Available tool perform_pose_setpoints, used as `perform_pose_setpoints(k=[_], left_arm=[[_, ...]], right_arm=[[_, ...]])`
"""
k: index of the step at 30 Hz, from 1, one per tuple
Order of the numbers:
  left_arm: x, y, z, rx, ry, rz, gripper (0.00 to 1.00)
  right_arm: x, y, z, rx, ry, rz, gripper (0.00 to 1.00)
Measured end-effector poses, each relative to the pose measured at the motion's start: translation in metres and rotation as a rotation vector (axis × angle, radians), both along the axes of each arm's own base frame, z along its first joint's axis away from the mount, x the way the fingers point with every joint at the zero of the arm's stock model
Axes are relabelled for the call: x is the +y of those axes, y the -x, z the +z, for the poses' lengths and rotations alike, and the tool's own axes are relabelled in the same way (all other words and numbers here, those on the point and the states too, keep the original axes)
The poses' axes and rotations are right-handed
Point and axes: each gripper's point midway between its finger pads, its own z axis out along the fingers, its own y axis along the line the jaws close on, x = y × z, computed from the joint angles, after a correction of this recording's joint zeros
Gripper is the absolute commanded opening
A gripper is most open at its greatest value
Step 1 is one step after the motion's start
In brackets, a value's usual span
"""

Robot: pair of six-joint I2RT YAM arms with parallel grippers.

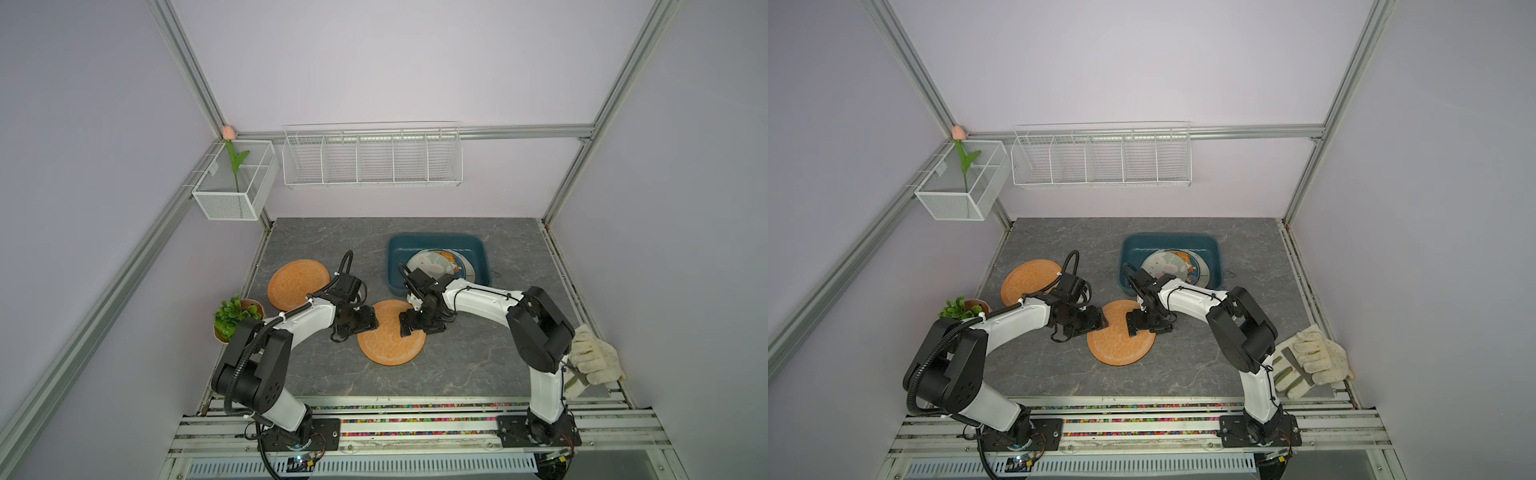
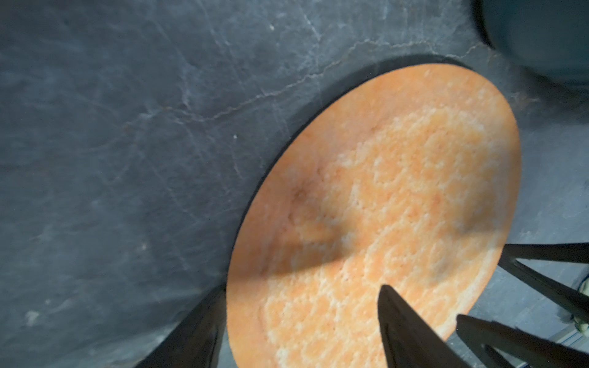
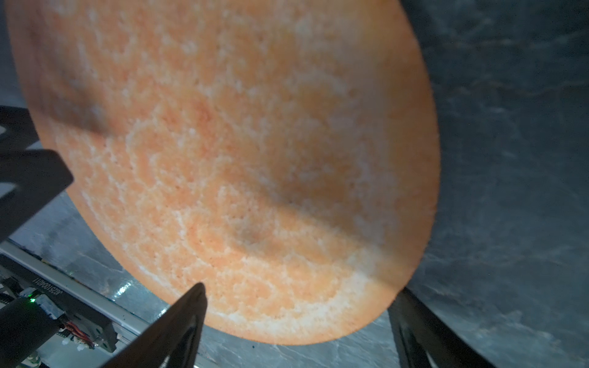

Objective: Put the coasters into the storage box
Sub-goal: Pick up the coaster from the center of the board.

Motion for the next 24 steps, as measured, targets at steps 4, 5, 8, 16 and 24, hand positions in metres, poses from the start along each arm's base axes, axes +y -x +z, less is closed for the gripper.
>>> perform_pose_setpoints(k=[4,5,8,16,24], left_arm=[[-0.0011,-0.0002,-0.0005,0.0,-0.005,-0.004,0.74],[-0.0014,-0.0004,-0.0004,0.001,-0.005,-0.004,0.74],[-0.002,-0.0005,-0.0005,0.001,-0.005,-0.006,0.74],[-0.0039,-0.0008,0.0001,-0.002,0.002,-0.01,0.73],[-0.008,-0.0005,0.0,-0.005,0.018,-0.019,0.69]], right_arm=[[-0.0003,-0.0003,-0.0002,0.005,-0.003,-0.003,0.88],[-0.0002,-0.0004,-0.0001,0.006,-0.005,-0.004,0.88],[-0.0002,-0.0007,-0.0001,0.008,-0.006,-0.009,0.88],[0.006,-0.0019,0.0015,0.012,-0.036,-0.021,0.87],[0.0096,-0.0024,0.0019,0.013,-0.053,-0.025,0.86]])
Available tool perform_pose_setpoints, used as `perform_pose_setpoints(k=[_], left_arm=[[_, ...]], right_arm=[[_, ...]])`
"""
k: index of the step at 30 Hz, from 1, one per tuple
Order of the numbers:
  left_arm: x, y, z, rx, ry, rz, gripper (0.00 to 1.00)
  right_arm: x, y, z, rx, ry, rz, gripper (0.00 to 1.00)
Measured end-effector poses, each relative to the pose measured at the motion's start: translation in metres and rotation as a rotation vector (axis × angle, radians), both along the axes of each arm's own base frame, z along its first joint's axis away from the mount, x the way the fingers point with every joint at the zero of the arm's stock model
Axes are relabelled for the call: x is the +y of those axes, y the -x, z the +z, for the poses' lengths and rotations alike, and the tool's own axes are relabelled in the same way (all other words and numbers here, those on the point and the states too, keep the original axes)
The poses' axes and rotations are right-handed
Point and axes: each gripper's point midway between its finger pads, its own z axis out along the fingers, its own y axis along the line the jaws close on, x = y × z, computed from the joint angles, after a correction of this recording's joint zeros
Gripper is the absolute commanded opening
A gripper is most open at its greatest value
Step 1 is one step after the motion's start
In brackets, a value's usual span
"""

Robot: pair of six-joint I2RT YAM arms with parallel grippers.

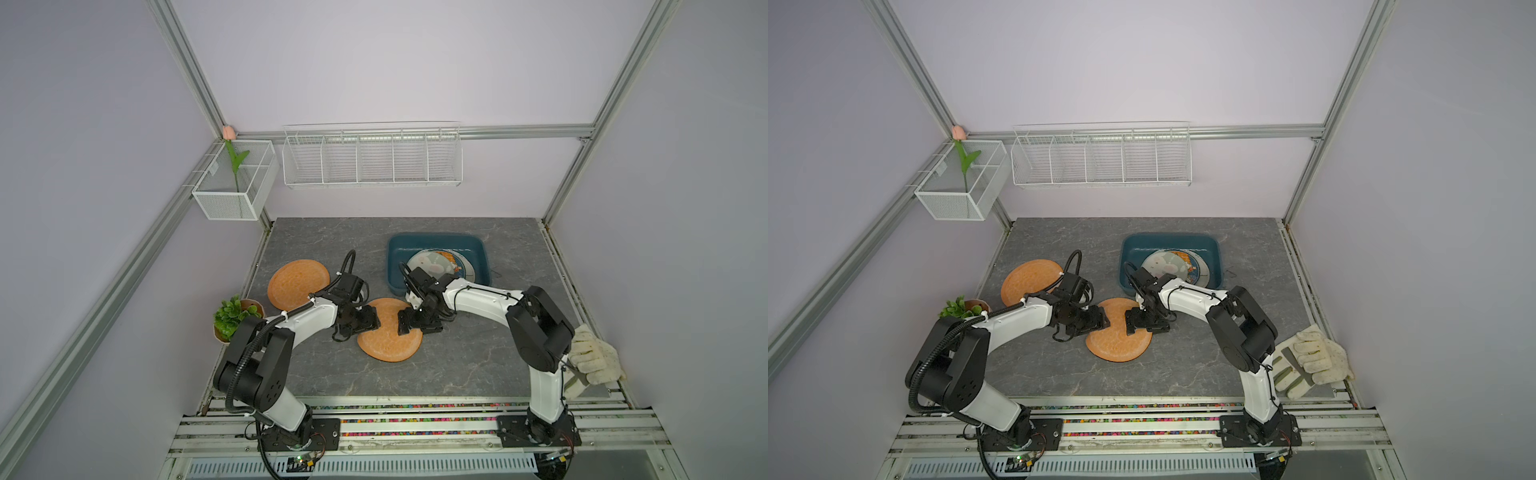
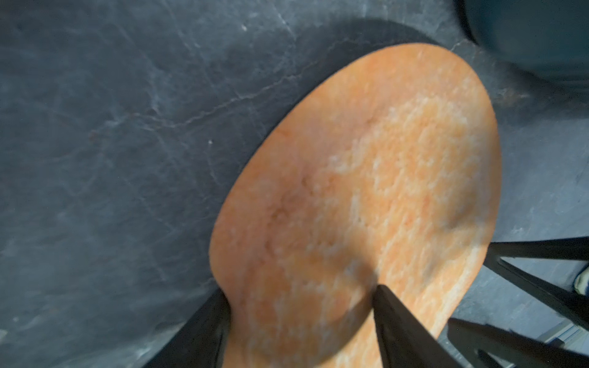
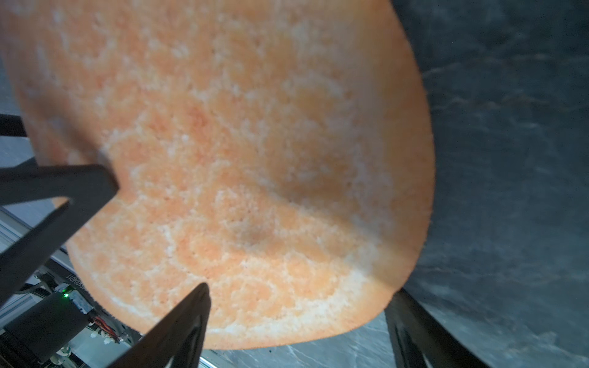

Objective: Put the coasters into the storage box
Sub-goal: Pick up the coaster from the center of the board.

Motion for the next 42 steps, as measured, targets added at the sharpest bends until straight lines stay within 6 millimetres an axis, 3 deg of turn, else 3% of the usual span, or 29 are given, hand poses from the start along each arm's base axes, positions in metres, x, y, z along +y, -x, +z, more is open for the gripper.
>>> perform_pose_setpoints(k=[2,7,10,14,19,22,28,35,42], left_arm=[[0.0,0.0,0.0,0.0,0.0,0.0,0.65],[0.0,0.003,-0.003,0.007,0.001,-0.001,0.39],[-0.001,0.008,-0.005,0.021,0.005,-0.002,0.29],[-0.003,0.014,-0.005,0.041,0.014,-0.009,0.0],[-0.002,0.025,0.016,0.029,0.032,-0.017,0.0],[0.0,0.03,0.037,-0.01,0.052,-0.021,0.0],[-0.003,0.026,0.078,-0.096,0.101,-0.014,0.0],[-0.025,-0.008,0.134,-0.204,0.191,-0.005,0.0],[-0.056,-0.06,0.17,-0.282,0.259,0.0,0.0]], right_arm=[[0.0,0.0,0.0,0.0,-0.002,-0.003,0.86],[0.003,-0.001,0.0,-0.003,-0.015,-0.004,0.87],[0.005,-0.002,0.001,-0.006,-0.025,-0.002,0.89],[0.008,-0.001,0.003,-0.009,-0.042,0.003,0.93],[0.001,0.006,0.006,-0.009,-0.057,0.004,0.99],[-0.01,0.012,0.012,-0.007,-0.066,-0.006,0.96],[-0.036,0.007,0.048,-0.055,-0.133,-0.065,0.9],[-0.066,-0.004,0.093,-0.133,-0.21,-0.127,0.89],[-0.088,0.003,0.104,-0.138,-0.227,-0.165,0.89]])
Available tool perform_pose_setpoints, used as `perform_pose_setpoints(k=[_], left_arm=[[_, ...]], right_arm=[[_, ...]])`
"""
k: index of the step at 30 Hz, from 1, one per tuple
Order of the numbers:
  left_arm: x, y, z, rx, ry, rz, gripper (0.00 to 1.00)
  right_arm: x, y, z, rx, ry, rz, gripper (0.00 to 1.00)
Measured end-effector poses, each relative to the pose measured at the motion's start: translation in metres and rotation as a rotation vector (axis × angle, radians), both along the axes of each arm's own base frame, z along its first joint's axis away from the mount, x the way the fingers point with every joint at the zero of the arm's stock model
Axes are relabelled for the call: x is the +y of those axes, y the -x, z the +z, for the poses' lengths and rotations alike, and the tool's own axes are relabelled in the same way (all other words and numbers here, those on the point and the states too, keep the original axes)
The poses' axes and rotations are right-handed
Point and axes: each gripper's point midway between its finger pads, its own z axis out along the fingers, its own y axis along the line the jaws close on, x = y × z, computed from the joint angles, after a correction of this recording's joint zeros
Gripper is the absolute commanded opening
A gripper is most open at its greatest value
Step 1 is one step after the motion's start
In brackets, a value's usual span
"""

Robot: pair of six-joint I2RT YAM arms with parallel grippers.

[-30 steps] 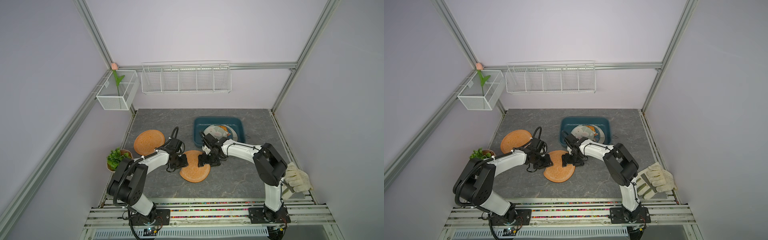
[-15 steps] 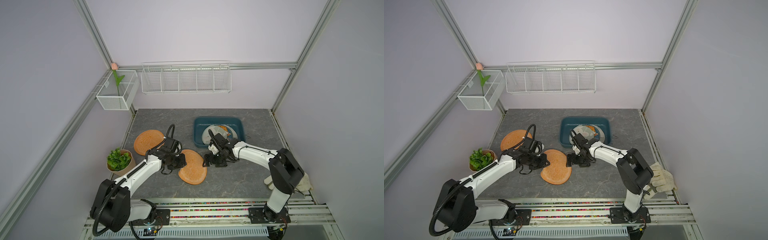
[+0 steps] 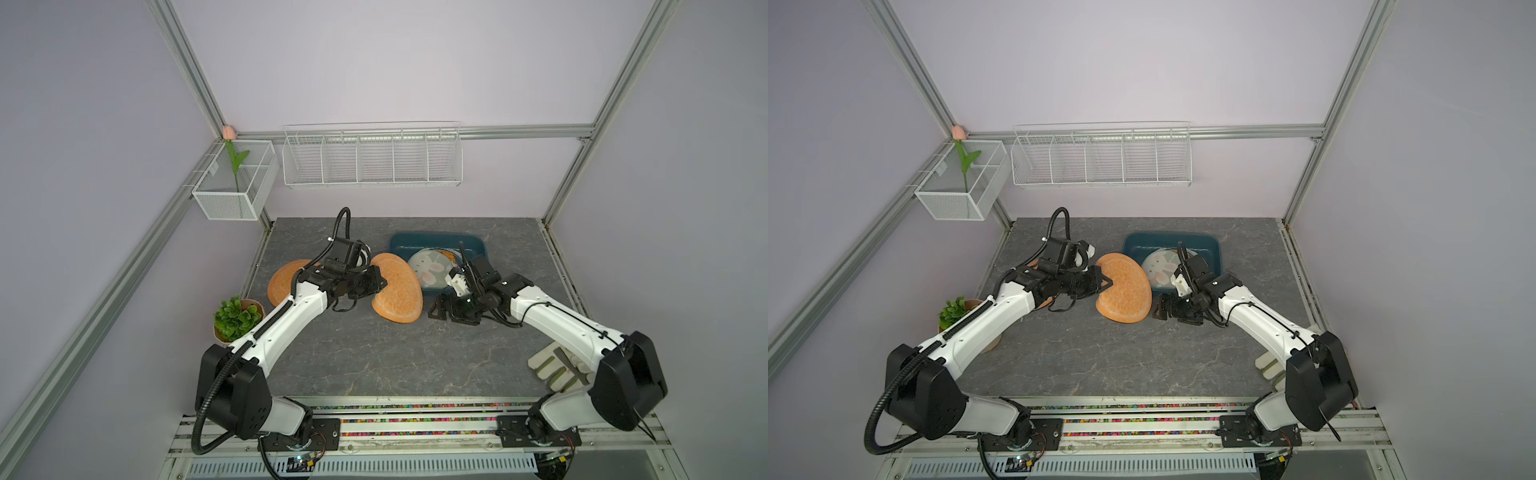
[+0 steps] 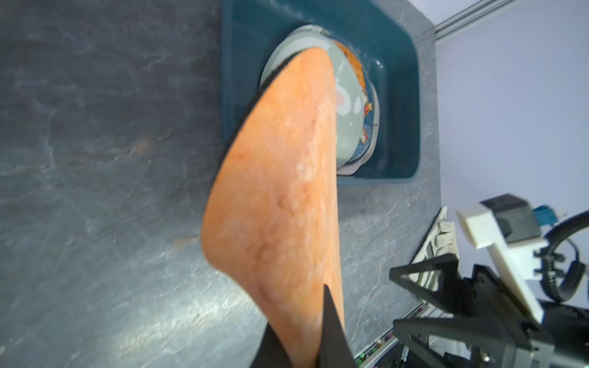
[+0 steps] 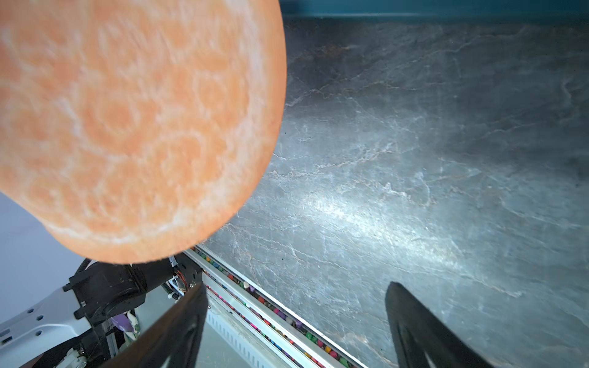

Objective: Put the coasters into the storage box
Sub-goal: Pick up the coaster from the center of the board, then place the coaster in the storage box.

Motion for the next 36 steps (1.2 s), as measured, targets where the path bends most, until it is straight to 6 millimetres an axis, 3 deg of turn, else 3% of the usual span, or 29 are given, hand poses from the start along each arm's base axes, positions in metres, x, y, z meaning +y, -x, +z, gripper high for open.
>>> perform_pose_setpoints(k=[7,14,21,26,28,36], left_arm=[[-0.032,-0.038,0.005,-0.005,0.064,-0.014,0.0],[-0.086,-0.085,0.004,-0.056,0.107,-0.058,0.0],[-0.126,-0.133,-0.031,-0.061,0.12,-0.055,0.0],[-0.14,-0.15,-0.063,-0.034,0.097,-0.042,0.0],[-0.141,-0.15,-0.075,-0.017,0.079,-0.036,0.08],[-0.13,-0.15,-0.096,0.004,-0.01,0.003,0.57]], right_arm=[[-0.012,0.001,0.006,0.002,-0.01,-0.022,0.89],[-0.021,-0.007,0.009,-0.002,-0.028,-0.05,0.89],[-0.026,-0.011,0.01,-0.001,-0.035,-0.06,0.89],[-0.029,-0.012,0.01,0.003,-0.04,-0.067,0.89],[-0.029,-0.012,0.01,0.004,-0.041,-0.068,0.89],[-0.032,-0.014,0.01,0.004,-0.042,-0.076,0.89]])
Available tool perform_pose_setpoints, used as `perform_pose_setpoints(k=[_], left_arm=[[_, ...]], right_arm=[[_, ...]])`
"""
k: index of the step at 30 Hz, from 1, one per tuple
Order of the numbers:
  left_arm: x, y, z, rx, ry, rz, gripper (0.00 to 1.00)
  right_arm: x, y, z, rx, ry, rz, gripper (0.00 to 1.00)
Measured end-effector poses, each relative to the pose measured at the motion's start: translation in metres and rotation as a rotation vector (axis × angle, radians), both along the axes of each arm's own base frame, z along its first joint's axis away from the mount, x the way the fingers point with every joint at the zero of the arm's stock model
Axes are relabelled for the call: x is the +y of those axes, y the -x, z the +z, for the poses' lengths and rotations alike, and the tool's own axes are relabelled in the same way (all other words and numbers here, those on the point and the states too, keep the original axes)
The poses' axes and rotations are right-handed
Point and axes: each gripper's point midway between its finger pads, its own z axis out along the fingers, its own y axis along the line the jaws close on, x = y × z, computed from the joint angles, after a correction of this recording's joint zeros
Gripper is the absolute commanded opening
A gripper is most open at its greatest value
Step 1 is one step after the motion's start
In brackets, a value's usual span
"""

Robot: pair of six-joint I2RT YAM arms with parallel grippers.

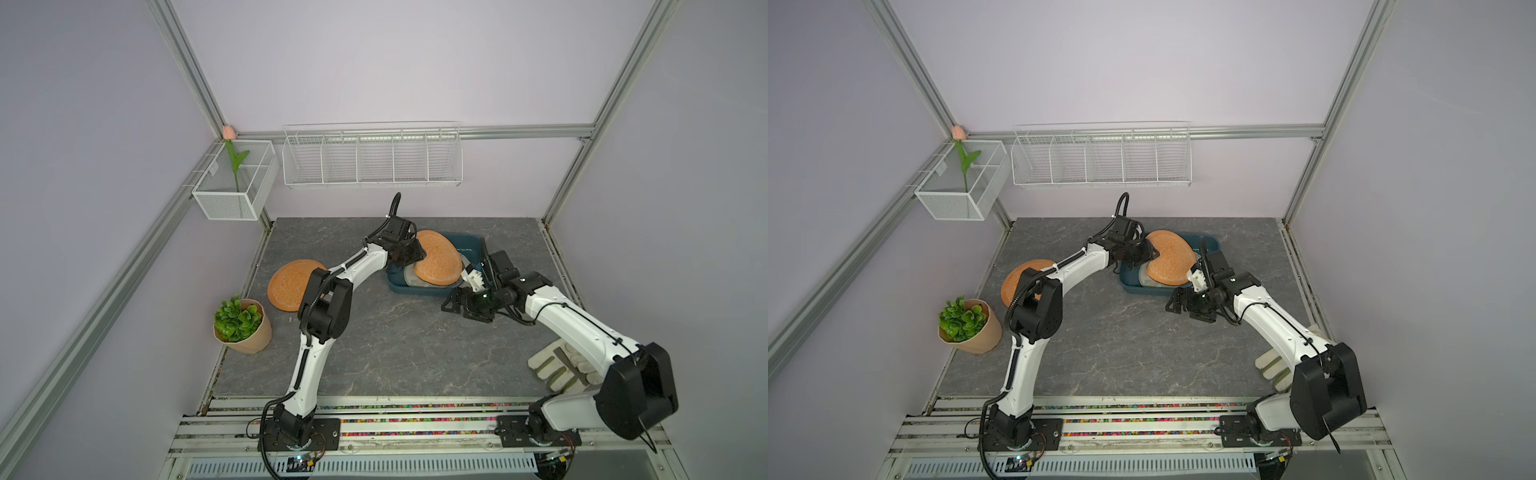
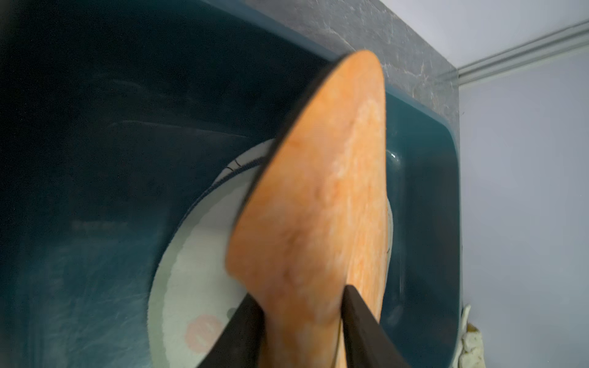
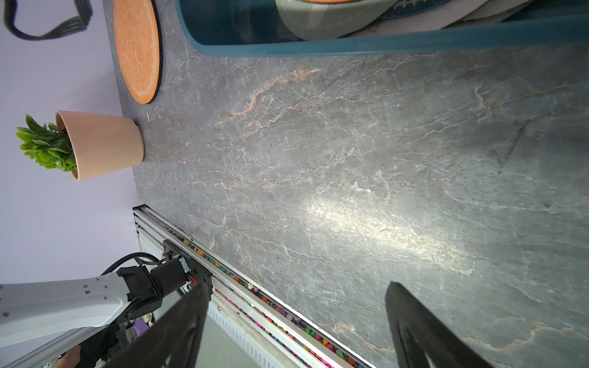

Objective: Put the coasters into the storage box
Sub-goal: Place the coaster in the storage box.

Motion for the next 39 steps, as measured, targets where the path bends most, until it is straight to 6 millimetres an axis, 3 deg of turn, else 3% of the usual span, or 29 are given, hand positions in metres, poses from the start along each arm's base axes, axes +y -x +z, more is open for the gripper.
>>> perform_pose_setpoints(k=[10,16,20,23,26,33,39], left_arm=[[0.024,0.014,-0.002,0.007,-0.085,0.036,0.73],[0.04,0.027,0.029,-0.036,-0.091,0.052,0.8],[0.062,0.037,0.057,-0.075,-0.09,0.08,0.85],[0.093,0.041,0.069,-0.087,-0.102,0.135,0.87],[0.137,0.041,0.066,-0.072,-0.149,0.219,0.87],[0.247,0.043,0.023,0.044,-0.328,0.43,0.86],[0.323,0.046,0.001,0.114,-0.497,0.586,0.83]], right_arm=[[0.0,-0.001,-0.003,0.006,0.003,0.006,0.89],[0.0,-0.001,-0.005,0.013,0.002,0.011,0.89],[0.001,-0.001,-0.005,0.012,-0.001,0.015,0.89],[0.001,0.0,-0.005,0.012,-0.004,0.019,0.89],[0.002,0.0,-0.004,0.015,-0.009,0.022,0.89],[0.006,-0.004,-0.001,0.011,-0.019,0.027,0.89],[0.009,-0.01,0.001,0.011,-0.026,0.03,0.89]])
